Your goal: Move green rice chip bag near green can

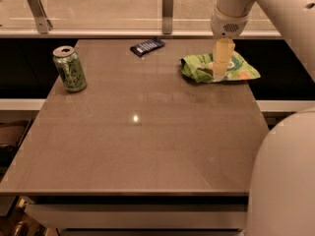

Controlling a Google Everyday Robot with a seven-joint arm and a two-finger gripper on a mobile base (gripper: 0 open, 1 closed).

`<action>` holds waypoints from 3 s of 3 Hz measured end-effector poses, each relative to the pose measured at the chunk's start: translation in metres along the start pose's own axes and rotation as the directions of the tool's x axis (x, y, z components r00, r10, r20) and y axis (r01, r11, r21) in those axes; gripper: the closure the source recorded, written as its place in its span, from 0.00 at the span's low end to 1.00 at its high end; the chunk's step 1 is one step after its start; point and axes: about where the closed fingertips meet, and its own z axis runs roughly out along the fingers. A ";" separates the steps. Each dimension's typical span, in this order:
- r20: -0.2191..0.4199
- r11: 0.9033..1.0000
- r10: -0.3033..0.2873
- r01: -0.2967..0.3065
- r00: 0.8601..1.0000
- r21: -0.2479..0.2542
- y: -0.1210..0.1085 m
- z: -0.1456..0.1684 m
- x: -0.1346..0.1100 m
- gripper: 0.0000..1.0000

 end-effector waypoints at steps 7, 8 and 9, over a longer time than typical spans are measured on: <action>0.046 0.995 0.005 0.000 0.999 -0.096 0.001 0.067 0.002 0.89; 0.046 0.995 0.005 0.000 0.999 -0.096 0.001 0.067 0.002 1.00; 0.052 0.996 0.000 0.005 0.999 -0.094 0.001 0.066 -0.001 1.00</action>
Offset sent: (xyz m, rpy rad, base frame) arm 0.0041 -0.0075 -0.0694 0.0516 0.1343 0.0101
